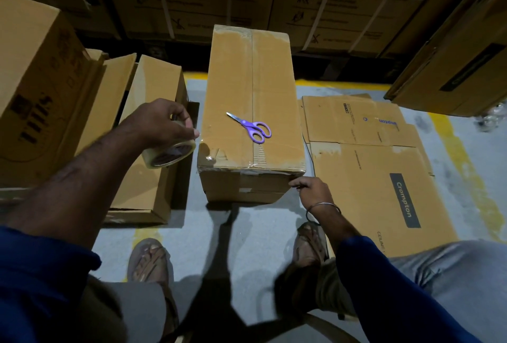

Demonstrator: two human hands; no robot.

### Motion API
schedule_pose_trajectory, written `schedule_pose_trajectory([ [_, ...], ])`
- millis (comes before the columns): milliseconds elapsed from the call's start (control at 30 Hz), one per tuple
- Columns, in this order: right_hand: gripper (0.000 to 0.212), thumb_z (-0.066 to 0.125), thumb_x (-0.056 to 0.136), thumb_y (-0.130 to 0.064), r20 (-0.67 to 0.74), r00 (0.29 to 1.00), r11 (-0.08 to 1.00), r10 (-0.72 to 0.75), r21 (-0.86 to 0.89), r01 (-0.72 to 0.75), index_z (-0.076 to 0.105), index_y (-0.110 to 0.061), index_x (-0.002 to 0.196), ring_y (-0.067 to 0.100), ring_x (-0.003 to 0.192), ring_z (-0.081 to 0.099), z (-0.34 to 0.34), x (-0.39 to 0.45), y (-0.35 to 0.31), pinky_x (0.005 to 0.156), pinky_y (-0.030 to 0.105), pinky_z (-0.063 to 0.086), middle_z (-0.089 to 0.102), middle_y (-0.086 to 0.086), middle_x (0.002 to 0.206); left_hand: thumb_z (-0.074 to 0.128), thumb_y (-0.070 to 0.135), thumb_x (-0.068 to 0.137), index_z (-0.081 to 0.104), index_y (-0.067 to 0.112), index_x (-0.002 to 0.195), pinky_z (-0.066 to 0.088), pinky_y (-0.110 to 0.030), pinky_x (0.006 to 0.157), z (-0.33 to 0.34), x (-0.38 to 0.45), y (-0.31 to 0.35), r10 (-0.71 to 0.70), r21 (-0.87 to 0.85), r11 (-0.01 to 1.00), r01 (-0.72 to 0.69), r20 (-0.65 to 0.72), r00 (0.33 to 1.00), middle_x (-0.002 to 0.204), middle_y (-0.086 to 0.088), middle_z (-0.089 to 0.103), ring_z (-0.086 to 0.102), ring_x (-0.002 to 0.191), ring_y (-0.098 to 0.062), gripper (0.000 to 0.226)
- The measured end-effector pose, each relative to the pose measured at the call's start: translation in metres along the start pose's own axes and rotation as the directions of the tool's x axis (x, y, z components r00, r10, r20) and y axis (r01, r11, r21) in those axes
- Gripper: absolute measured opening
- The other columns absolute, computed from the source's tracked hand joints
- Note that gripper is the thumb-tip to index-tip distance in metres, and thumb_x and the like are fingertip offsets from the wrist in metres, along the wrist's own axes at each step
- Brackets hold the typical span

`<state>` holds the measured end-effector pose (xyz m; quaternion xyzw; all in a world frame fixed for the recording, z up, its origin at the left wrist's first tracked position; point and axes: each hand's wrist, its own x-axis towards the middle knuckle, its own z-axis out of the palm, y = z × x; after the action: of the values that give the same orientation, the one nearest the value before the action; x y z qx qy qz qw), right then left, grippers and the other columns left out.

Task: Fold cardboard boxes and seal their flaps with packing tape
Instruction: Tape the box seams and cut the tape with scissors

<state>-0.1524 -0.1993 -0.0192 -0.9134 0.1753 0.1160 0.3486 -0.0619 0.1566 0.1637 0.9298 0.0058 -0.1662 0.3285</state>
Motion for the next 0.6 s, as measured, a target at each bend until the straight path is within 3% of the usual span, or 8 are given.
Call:
schedule_pose_trajectory([
  [167,0.045,0.051,0.090,0.009,0.150,0.988,0.999,0.047,0.001,-0.048,0.075,-0.014,0.120,0.023,0.121,0.061,0.011,-0.002,0.007,0.087,0.015,0.040,0.070,0.007,0.129,0.082,0.036,0.084,0.069,0.021,0.091,0.055,-0.048,0.086,0.000,0.000,0.000,0.000,0.019,1.000,0.000,0.006,1.000,0.113,-0.005,0.064,0.059,0.106,-0.029,0.022],
  [267,0.034,0.054,0.088,0.005,-0.084,0.986,0.972,0.147,0.197,-0.128,0.078,-0.019,0.085,0.025,0.099,0.069,0.009,-0.007,0.011,0.082,0.023,0.054,0.077,0.007,0.103,0.082,0.037,0.084,0.069,0.022,0.090,0.054,-0.046,0.085,0.002,0.001,-0.001,0.003,0.024,1.000,-0.004,0.013,1.000,0.112,-0.003,0.064,0.058,0.106,-0.028,0.021],
  [333,0.029,0.055,0.089,0.000,-0.313,0.927,0.950,0.207,0.289,-0.115,0.073,-0.021,0.077,0.027,0.091,0.069,-0.002,-0.011,0.005,0.078,0.029,0.053,0.075,0.003,0.090,0.081,0.037,0.085,0.068,0.022,0.090,0.050,-0.040,0.079,0.004,0.001,0.000,0.010,0.043,0.999,-0.011,0.016,1.000,0.111,-0.001,0.062,0.057,0.104,-0.025,0.020],
  [400,0.020,0.057,0.093,-0.002,-0.482,0.871,0.964,0.092,0.262,0.043,0.071,-0.014,0.086,0.024,0.088,0.064,-0.015,-0.012,-0.014,0.076,0.032,0.050,0.070,0.001,0.090,0.081,0.035,0.086,0.068,0.022,0.090,0.045,-0.036,0.076,0.006,0.001,0.003,0.017,0.044,0.999,-0.018,0.018,1.000,0.108,0.001,0.061,0.055,0.102,-0.023,0.019],
  [467,0.017,0.057,0.094,-0.003,-0.536,0.838,0.965,-0.103,0.150,0.214,0.070,-0.014,0.092,0.019,0.090,0.060,-0.025,-0.009,-0.041,0.075,0.030,0.046,0.065,-0.002,0.092,0.081,0.032,0.086,0.068,0.020,0.090,0.046,-0.036,0.076,0.009,0.000,0.005,0.024,0.014,1.000,-0.025,0.035,0.999,0.104,0.002,0.062,0.056,0.098,-0.021,0.018],
  [600,0.016,0.057,0.097,-0.021,-0.355,0.884,0.949,-0.303,-0.029,0.314,0.073,-0.020,0.100,0.016,0.093,0.054,-0.021,0.010,-0.091,0.071,0.030,0.042,0.062,-0.001,0.099,0.076,0.026,0.091,0.069,0.017,0.094,0.050,-0.038,0.079,0.013,0.000,0.008,0.058,-0.054,0.997,-0.053,0.081,0.995,0.105,0.001,0.065,0.060,0.098,-0.023,0.011],
])
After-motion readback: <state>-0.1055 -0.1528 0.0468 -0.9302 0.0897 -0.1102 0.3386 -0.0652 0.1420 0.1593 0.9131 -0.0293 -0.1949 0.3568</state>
